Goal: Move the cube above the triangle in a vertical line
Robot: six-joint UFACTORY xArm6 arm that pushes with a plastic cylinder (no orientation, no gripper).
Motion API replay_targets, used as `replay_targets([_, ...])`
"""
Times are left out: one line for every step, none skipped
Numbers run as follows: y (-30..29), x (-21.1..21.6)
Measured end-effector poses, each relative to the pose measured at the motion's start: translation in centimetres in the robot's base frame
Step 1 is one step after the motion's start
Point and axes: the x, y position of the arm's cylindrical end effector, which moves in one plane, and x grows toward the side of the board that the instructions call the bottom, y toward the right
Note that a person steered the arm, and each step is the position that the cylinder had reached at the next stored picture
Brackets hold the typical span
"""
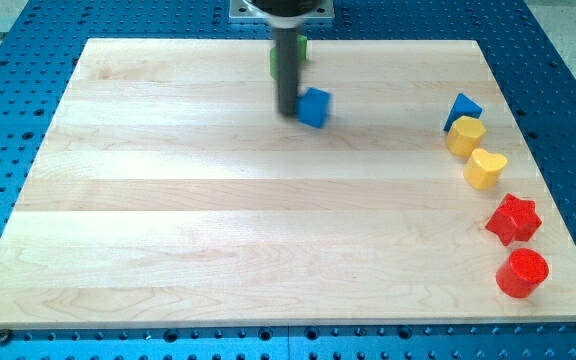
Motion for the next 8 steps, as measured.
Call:
replay_targets([6.4, -1.2])
replay_targets([-2.2, -0.3])
replay_targets([0.1, 2.6])
replay_targets([6.6, 1.9])
replay_targets([3.3, 2.8])
replay_targets([7.4, 3.5])
replay_targets([8.8, 2.3])
replay_targets([9.8, 0.4])
